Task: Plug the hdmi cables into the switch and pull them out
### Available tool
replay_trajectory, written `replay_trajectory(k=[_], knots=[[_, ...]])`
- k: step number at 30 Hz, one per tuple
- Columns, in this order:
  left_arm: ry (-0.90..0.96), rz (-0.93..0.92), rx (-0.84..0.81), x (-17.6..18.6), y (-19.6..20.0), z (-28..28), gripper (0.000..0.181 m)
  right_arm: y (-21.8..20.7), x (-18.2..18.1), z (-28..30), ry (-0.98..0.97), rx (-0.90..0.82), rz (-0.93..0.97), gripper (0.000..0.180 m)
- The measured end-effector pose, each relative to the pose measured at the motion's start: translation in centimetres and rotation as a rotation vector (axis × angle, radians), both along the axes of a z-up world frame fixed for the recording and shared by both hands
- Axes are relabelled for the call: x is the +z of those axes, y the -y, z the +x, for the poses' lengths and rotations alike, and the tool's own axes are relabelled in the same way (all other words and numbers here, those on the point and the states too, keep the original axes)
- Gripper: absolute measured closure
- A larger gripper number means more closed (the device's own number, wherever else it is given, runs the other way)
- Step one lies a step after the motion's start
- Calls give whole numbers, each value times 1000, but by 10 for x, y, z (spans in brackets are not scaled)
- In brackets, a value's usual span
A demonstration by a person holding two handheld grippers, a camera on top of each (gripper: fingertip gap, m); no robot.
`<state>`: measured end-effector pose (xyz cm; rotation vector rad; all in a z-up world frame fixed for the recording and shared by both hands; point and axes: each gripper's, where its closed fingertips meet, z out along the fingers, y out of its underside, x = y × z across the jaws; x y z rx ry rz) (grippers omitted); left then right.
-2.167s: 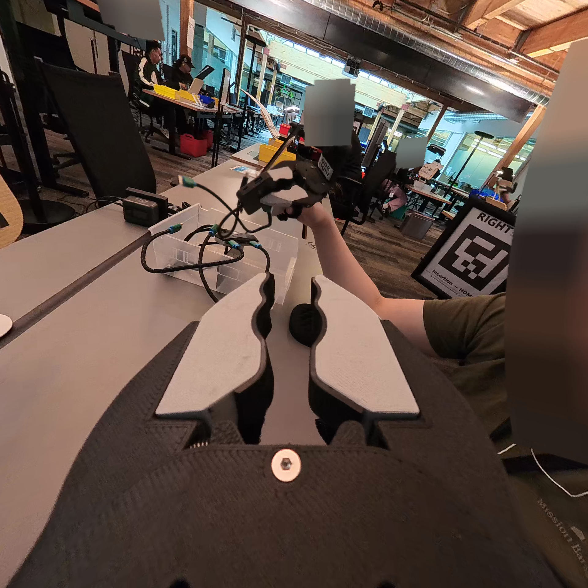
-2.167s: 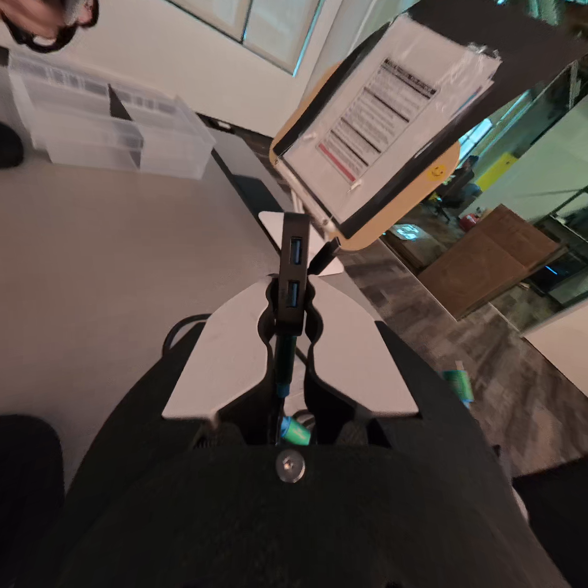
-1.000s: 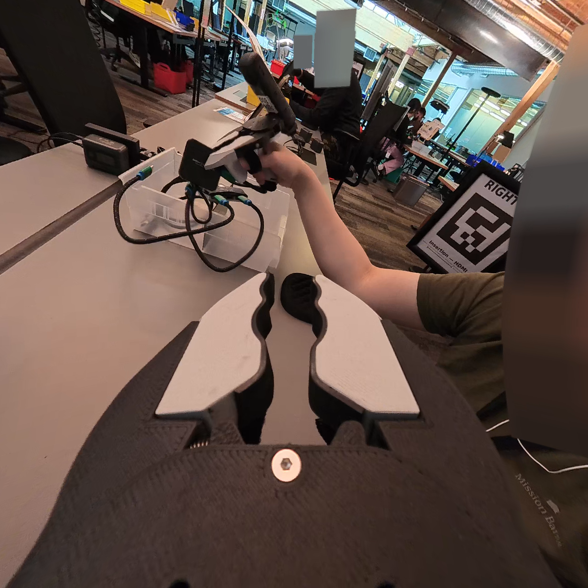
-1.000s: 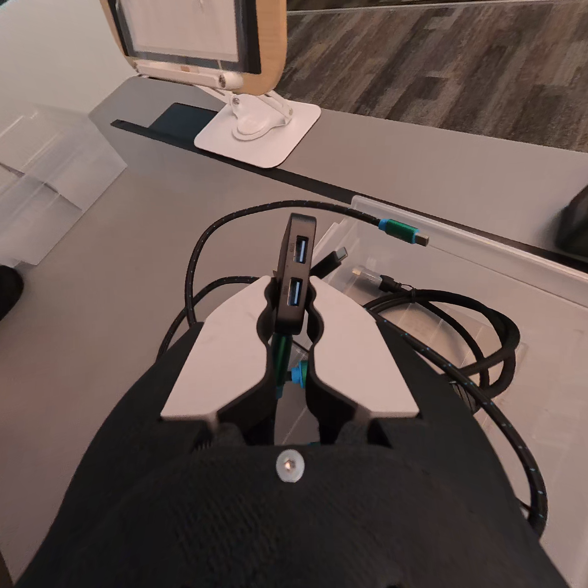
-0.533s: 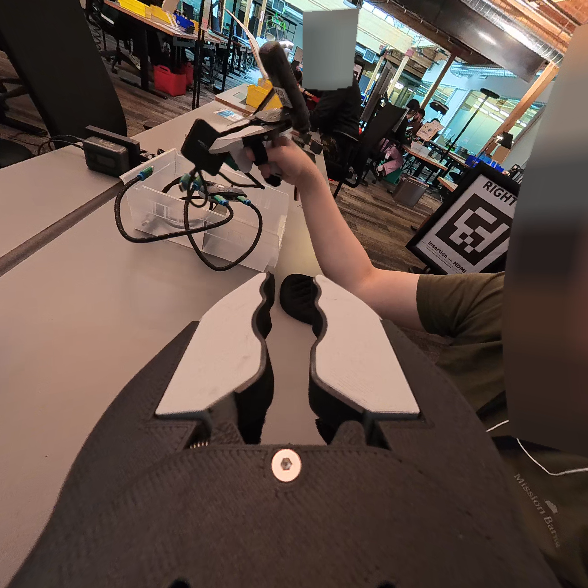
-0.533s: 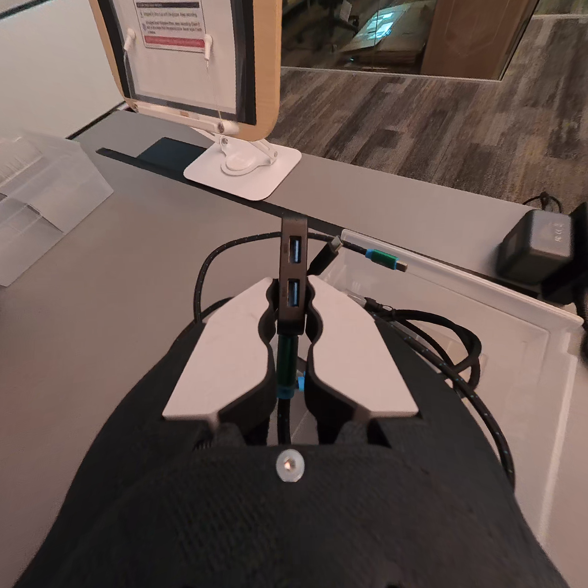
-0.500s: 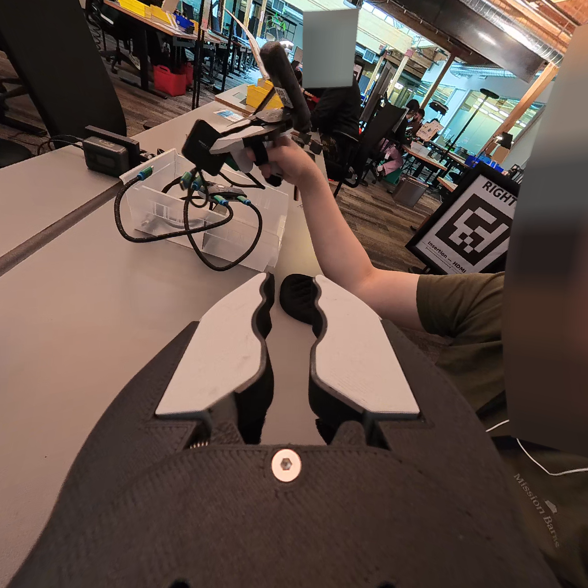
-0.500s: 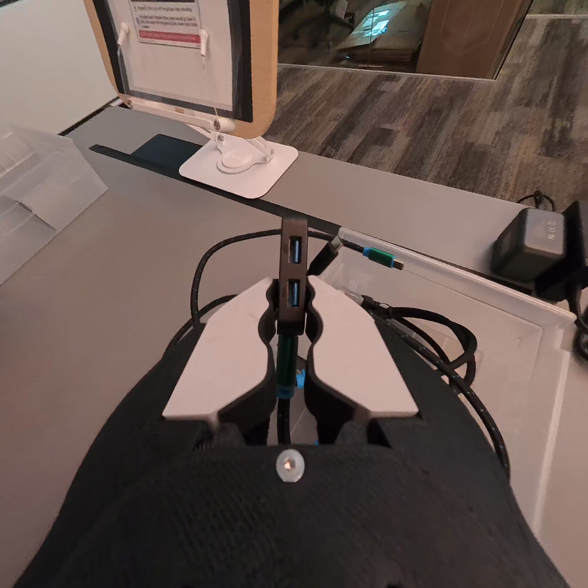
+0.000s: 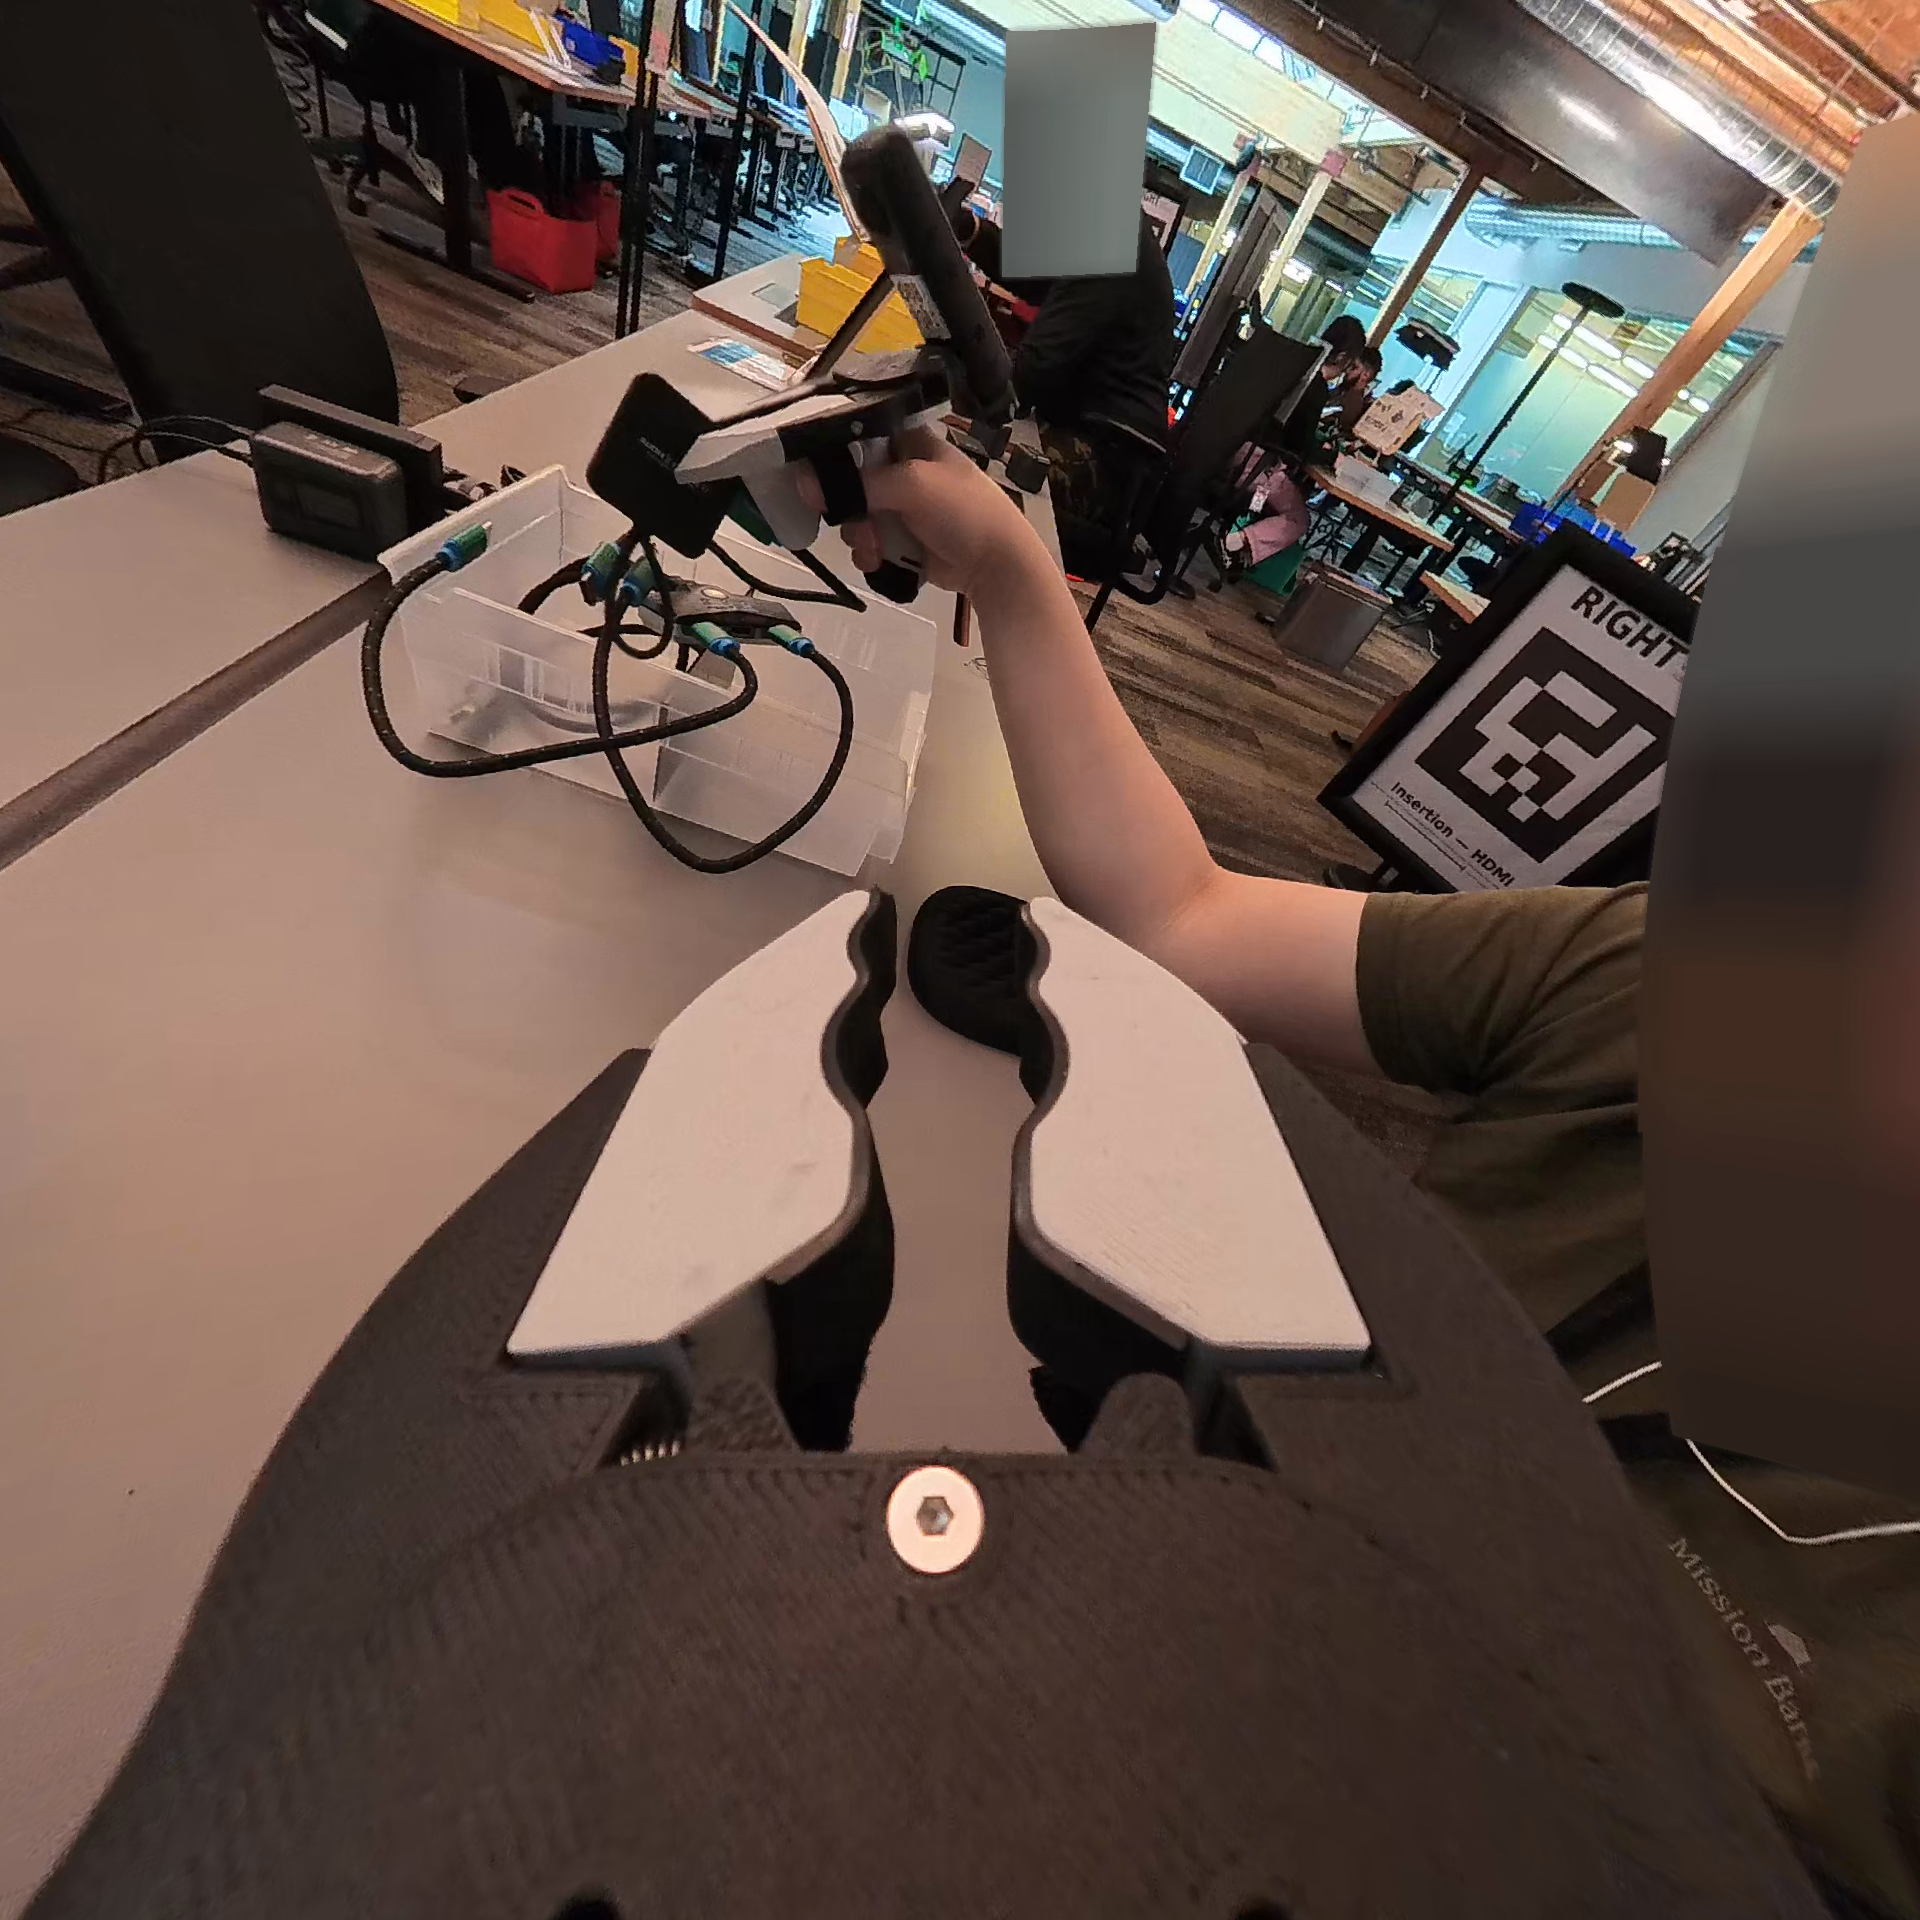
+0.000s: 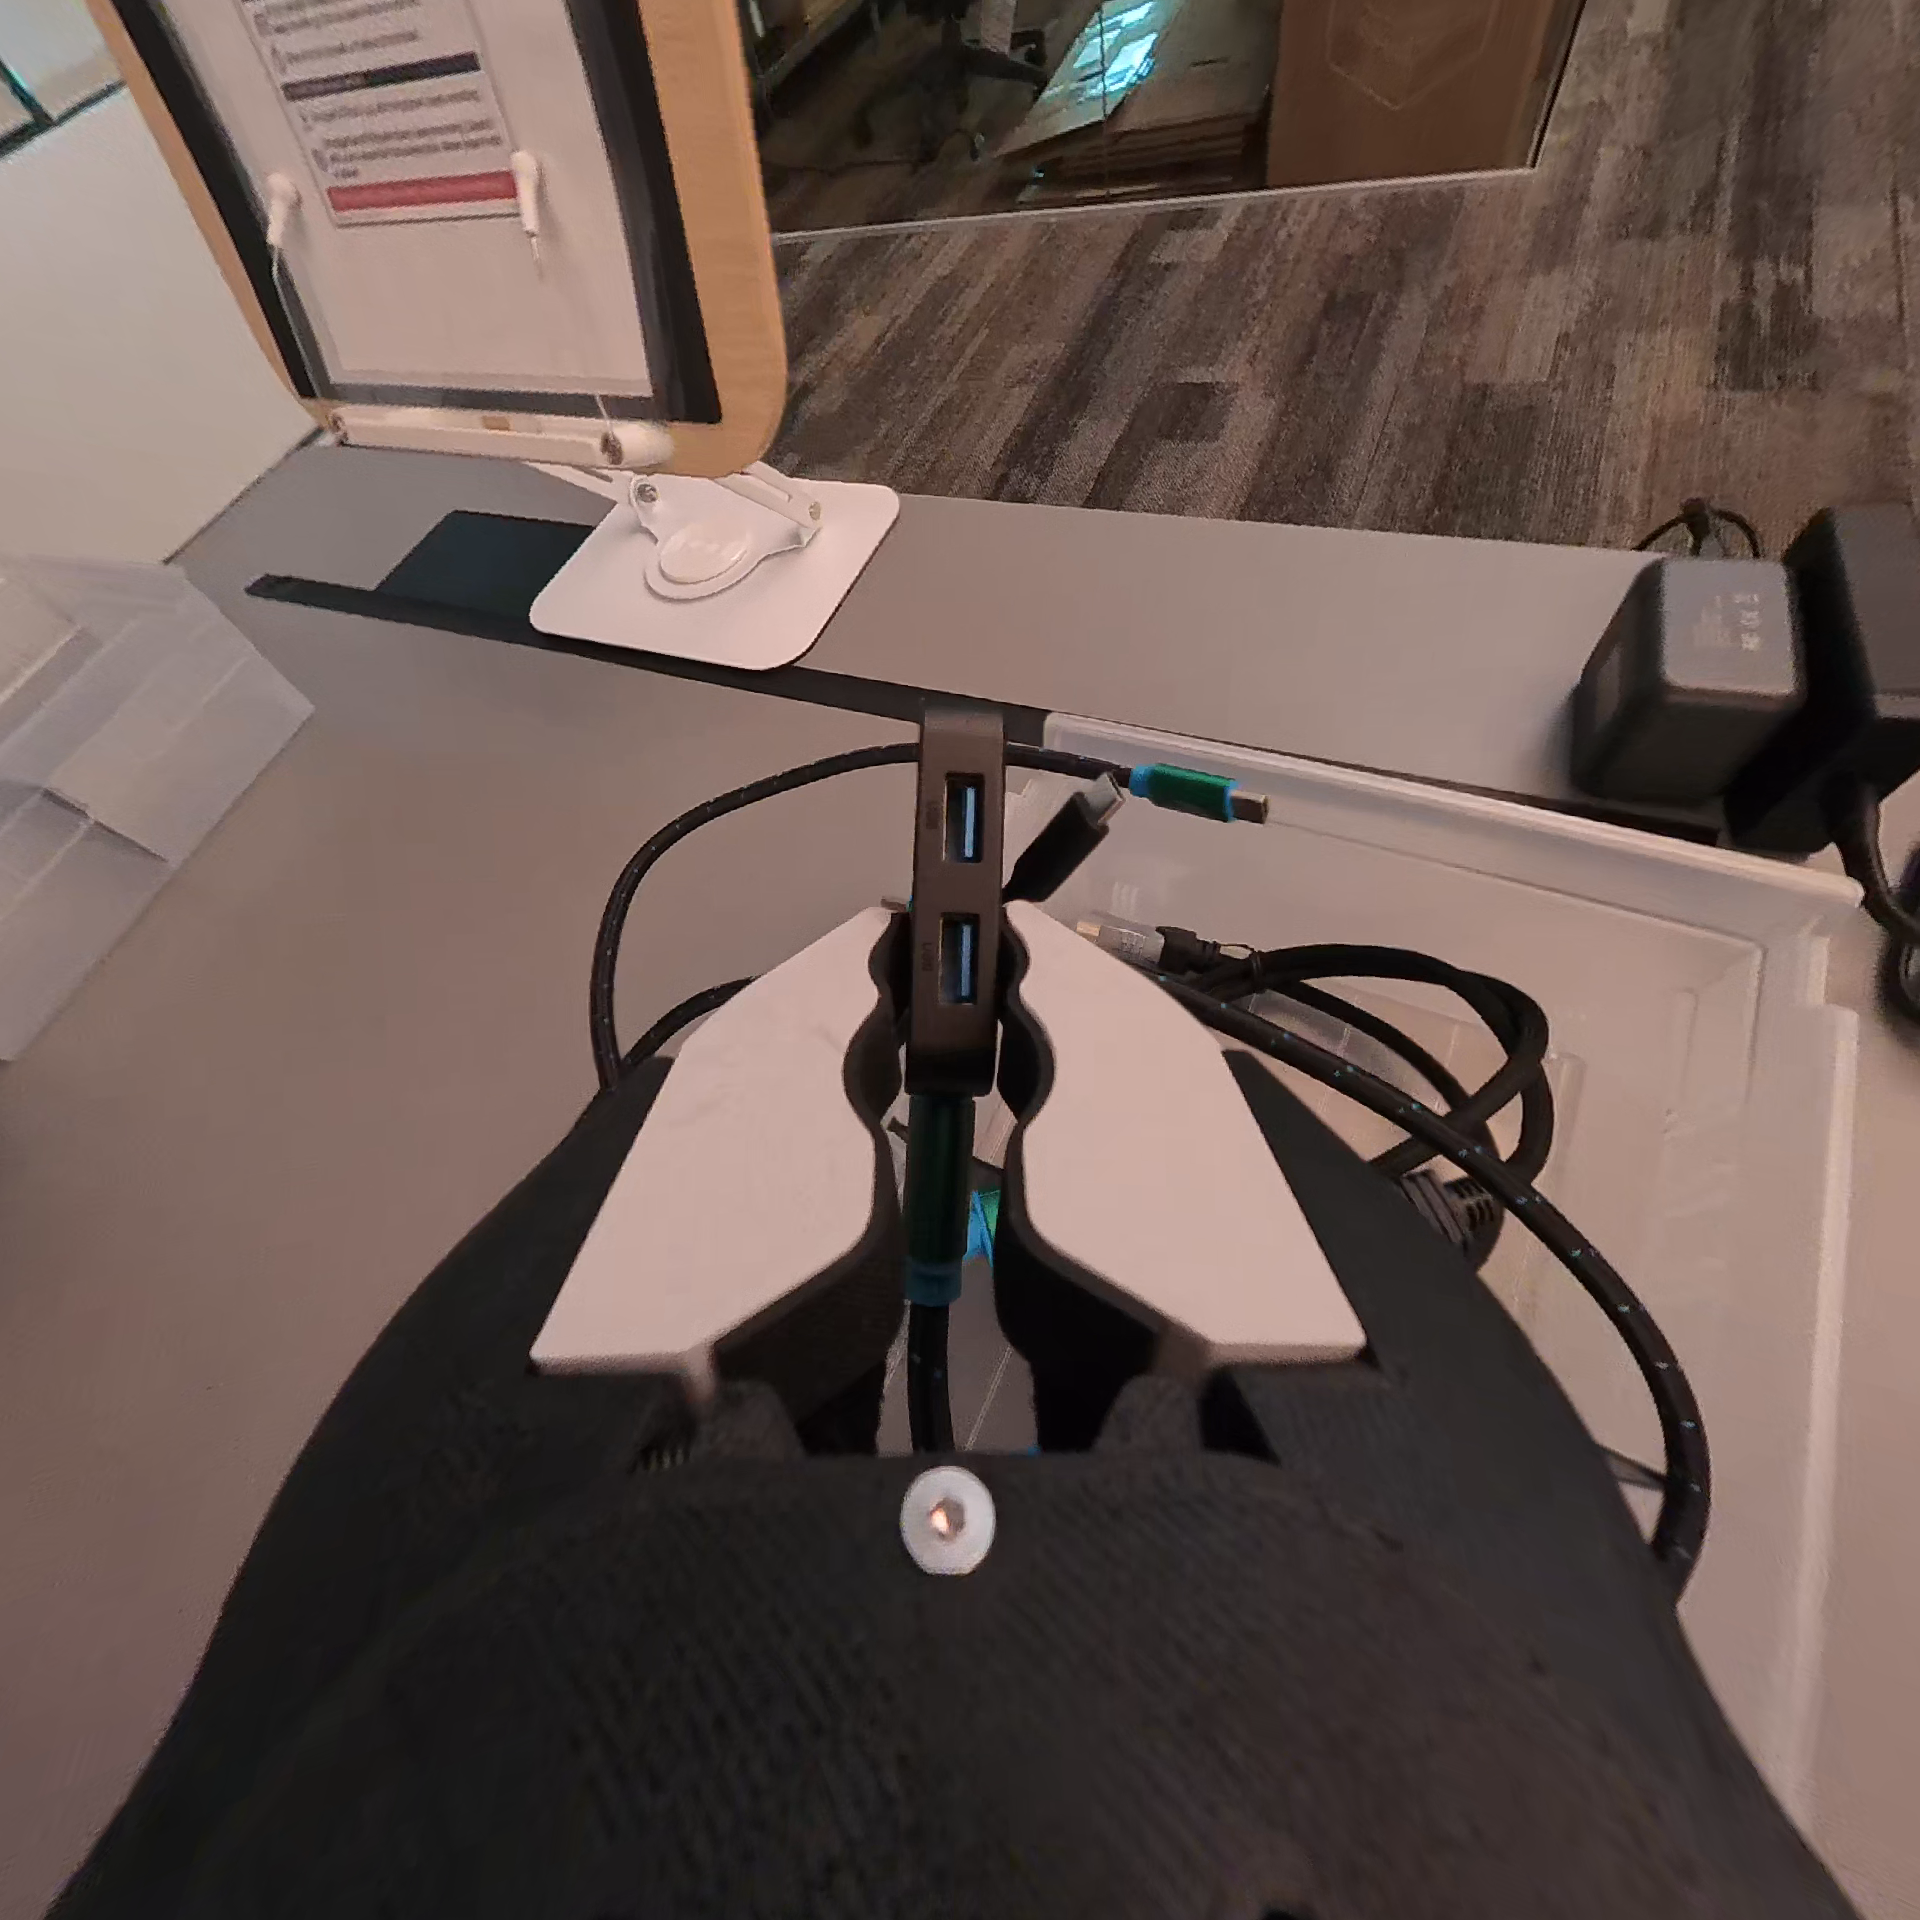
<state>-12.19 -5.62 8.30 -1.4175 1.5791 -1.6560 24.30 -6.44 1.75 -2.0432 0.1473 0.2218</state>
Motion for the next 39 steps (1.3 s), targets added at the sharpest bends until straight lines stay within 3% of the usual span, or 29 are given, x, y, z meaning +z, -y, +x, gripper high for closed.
replay_trajectory(k=[34, 39], knots=[[-10, 4, -9, -1, 3, 0, 160, 11, -3, 12, 158, -134, -118, 166], [-13, 8, -12, -1, 4, 0, 160, 16, -25, 12, 290, -101, -286, 165]])
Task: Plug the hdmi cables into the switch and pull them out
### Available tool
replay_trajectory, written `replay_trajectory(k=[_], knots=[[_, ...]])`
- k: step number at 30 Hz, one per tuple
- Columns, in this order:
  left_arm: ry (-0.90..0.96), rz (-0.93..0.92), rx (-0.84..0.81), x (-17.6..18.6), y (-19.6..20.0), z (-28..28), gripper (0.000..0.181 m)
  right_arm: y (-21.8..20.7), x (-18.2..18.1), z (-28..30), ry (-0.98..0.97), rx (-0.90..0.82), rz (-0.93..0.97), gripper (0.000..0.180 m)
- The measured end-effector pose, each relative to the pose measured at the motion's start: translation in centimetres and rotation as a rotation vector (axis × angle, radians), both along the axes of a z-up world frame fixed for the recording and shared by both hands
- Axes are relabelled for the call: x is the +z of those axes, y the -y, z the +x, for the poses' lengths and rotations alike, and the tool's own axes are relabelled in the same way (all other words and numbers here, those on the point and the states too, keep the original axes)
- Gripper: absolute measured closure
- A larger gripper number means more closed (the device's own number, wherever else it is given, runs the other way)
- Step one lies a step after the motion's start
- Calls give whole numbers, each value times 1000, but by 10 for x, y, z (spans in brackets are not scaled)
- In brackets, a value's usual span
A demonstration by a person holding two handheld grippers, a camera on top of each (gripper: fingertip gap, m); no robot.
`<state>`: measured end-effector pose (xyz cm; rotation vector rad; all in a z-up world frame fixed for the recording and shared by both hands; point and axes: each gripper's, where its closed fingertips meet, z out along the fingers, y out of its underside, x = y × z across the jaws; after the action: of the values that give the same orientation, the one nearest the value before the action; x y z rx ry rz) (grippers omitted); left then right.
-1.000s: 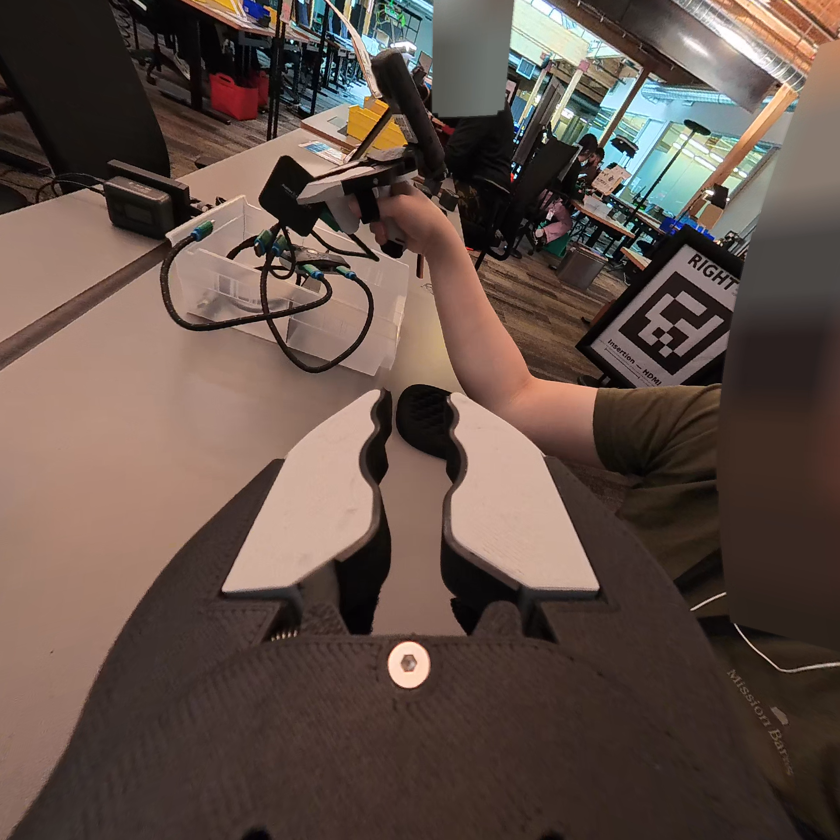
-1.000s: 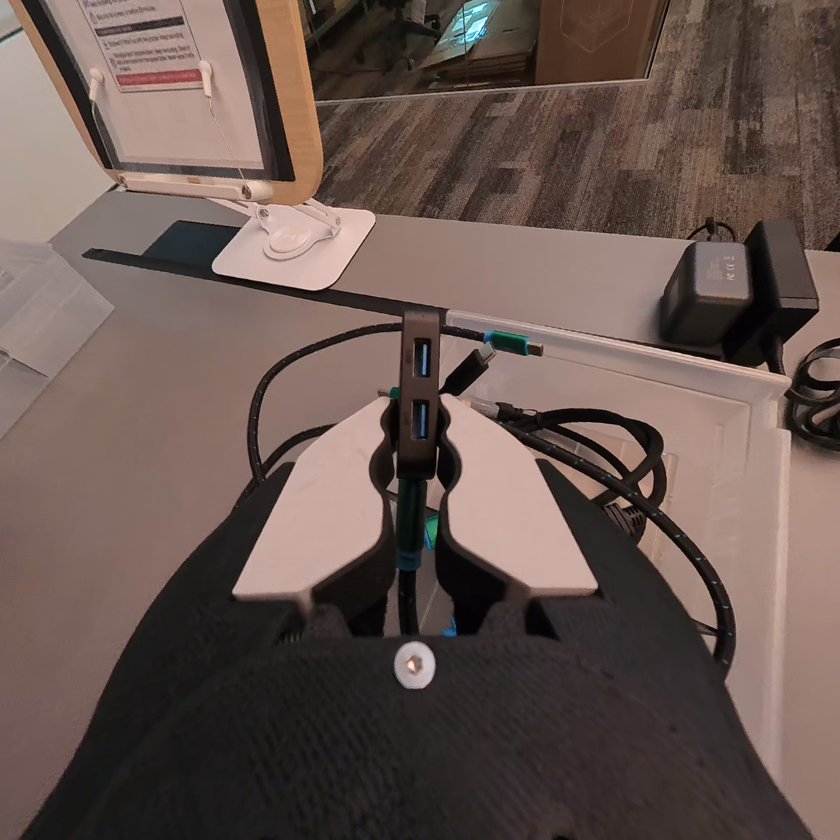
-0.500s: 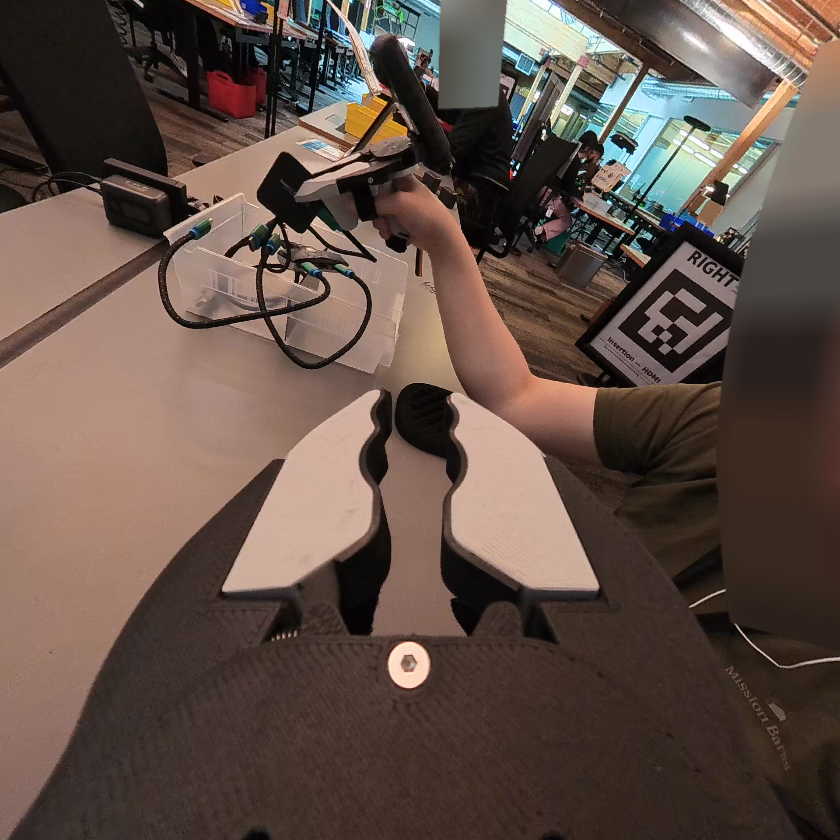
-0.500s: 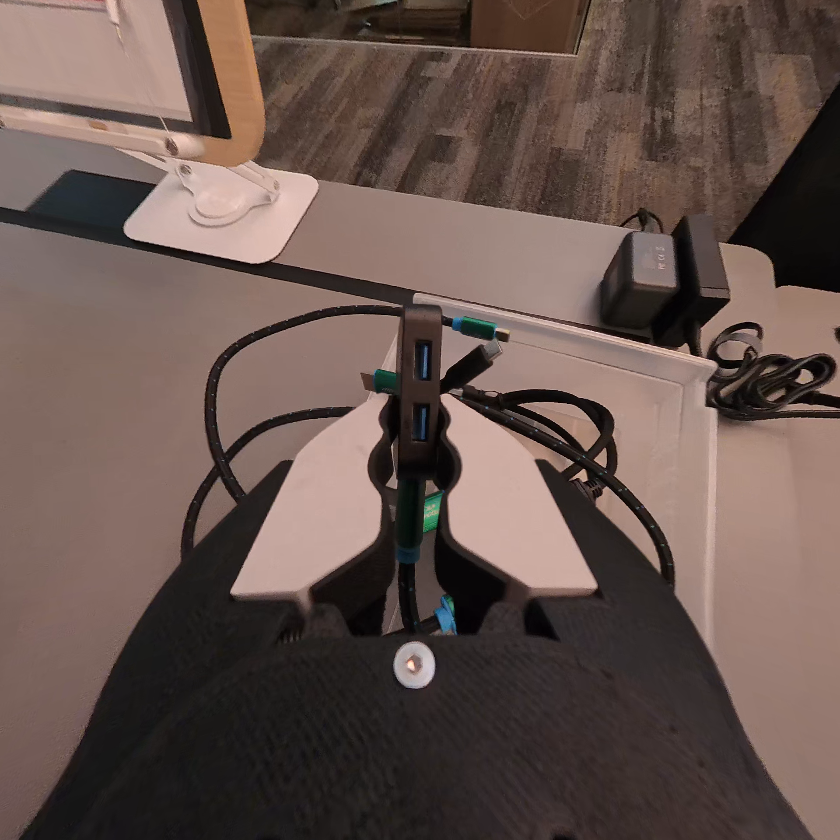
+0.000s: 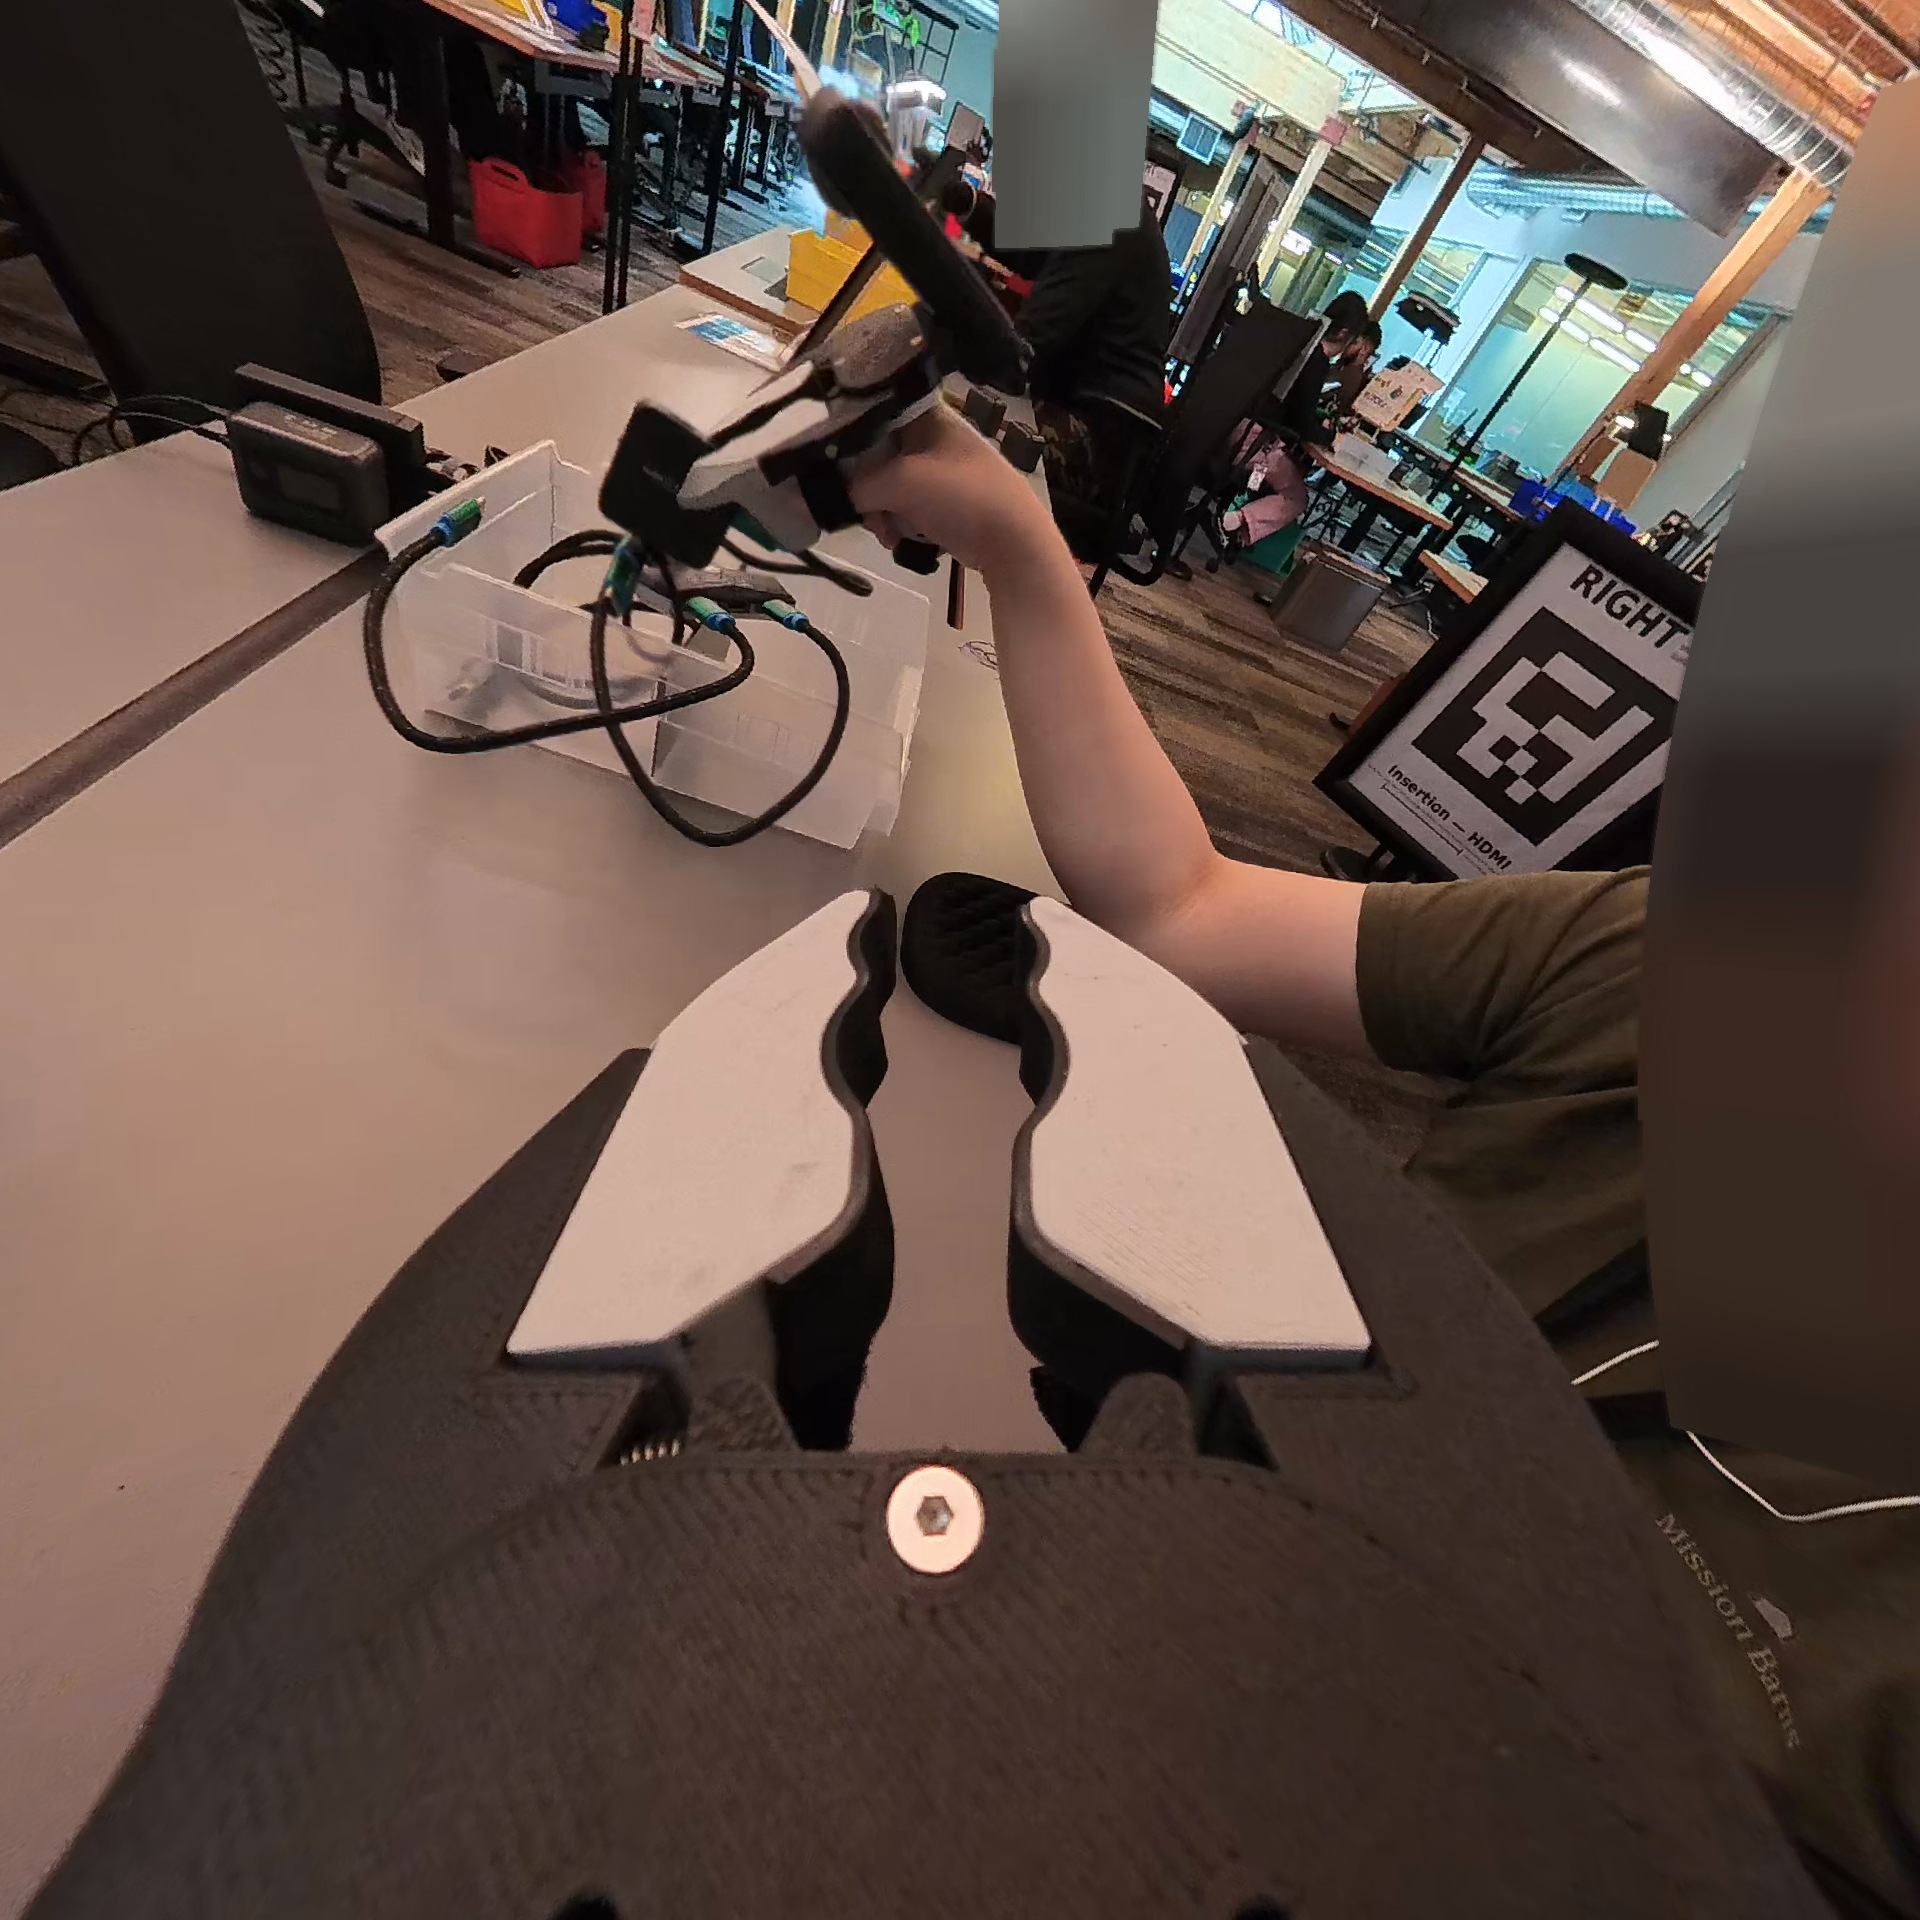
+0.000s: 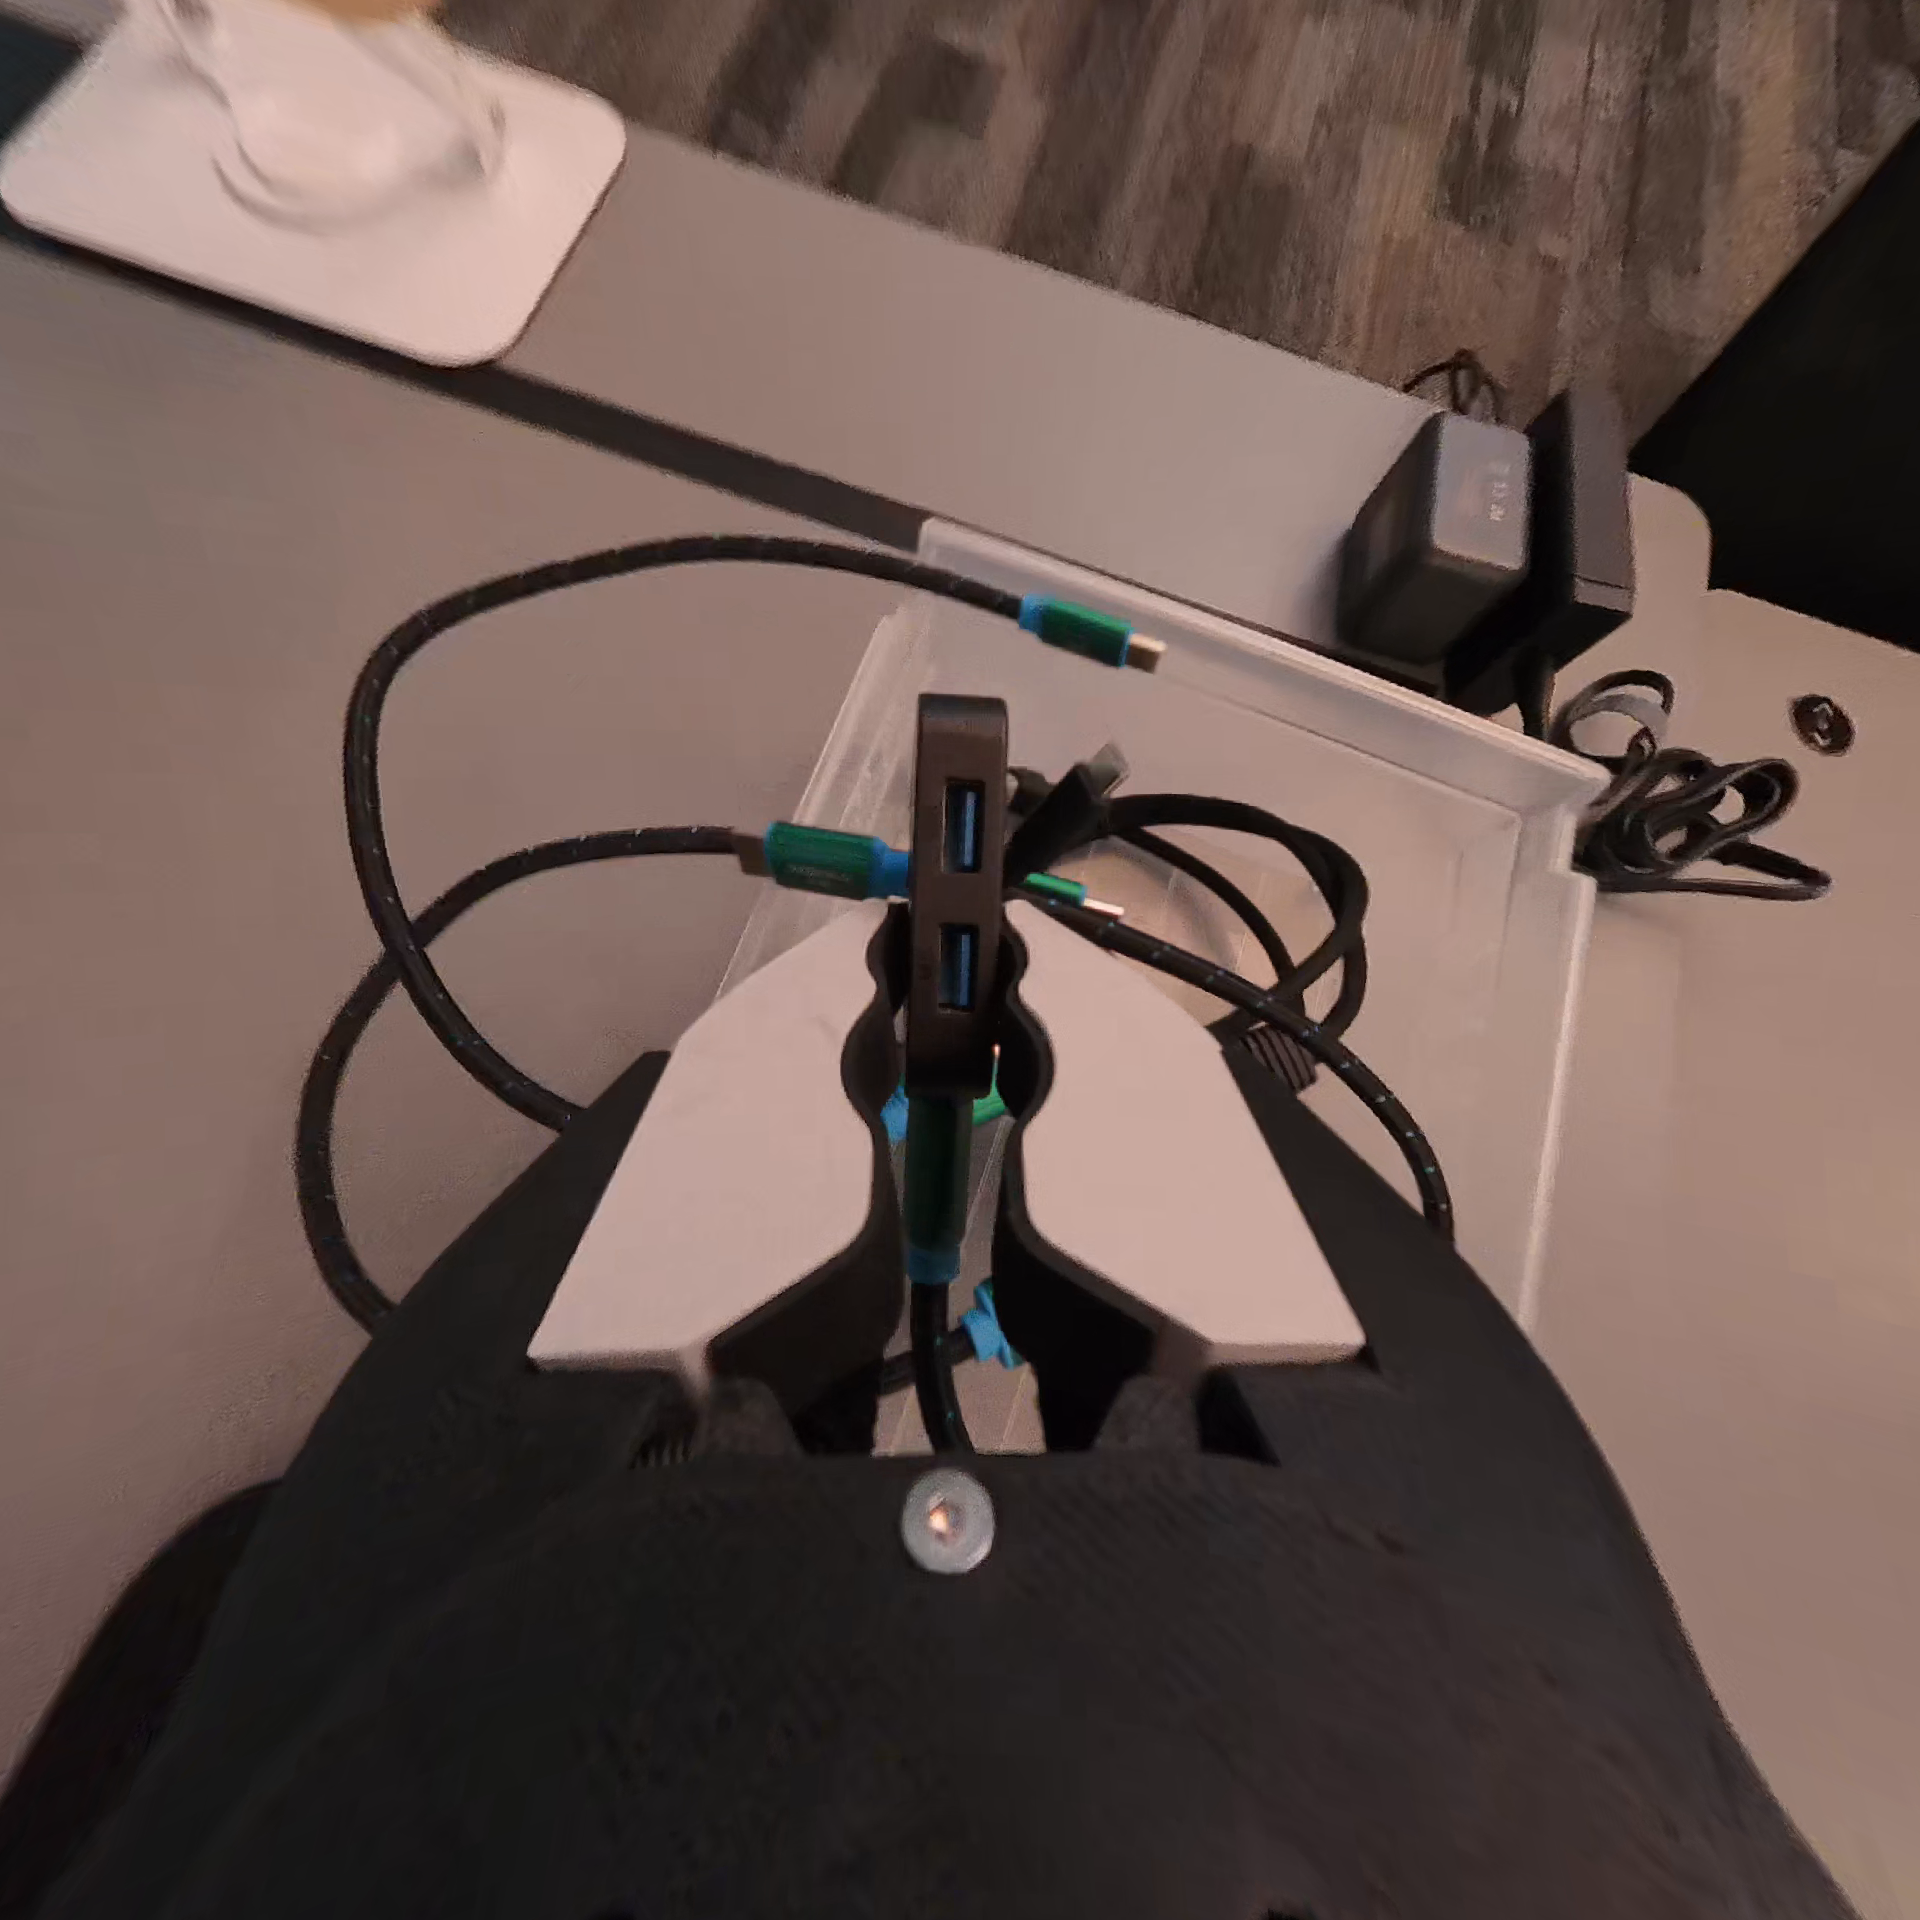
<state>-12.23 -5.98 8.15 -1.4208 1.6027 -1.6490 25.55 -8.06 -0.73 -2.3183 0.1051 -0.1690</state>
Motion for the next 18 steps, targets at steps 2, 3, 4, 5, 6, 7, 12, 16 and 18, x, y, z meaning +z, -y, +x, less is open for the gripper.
replay_trajectory(k=[2, 3, 4, 5, 6, 7, 12, 16, 18], knots=[[-1, -2, -1, 0, 0, 0, 160, -6, -9, -6, 26, 46, -36, 165], [-2, -1, -1, 0, 0, 0, 160, -7, -14, -6, 29, 44, -56, 165], [-5, -1, -2, -1, 0, 0, 160, -10, -15, -5, 29, 42, -51, 165], [-9, -1, -5, -1, 1, 0, 160, -12, -15, -5, 16, 38, -36, 164], [-13, -2, -7, -2, 1, 0, 159, -12, -15, -5, -11, 36, -26, 164], [-17, -2, -9, -3, 1, 0, 159, -11, -17, -6, -39, 43, -21, 165], [-22, -8, -6, -3, 0, -1, 157, 1, -24, -6, -55, 73, -73, 150], [-12, -7, 3, 0, -2, -3, 157, 2, -3, -15, -67, 99, 15, 147], [-5, -8, 7, 3, -3, -5, 157, 7, 6, -19, -54, 111, 39, 145]])
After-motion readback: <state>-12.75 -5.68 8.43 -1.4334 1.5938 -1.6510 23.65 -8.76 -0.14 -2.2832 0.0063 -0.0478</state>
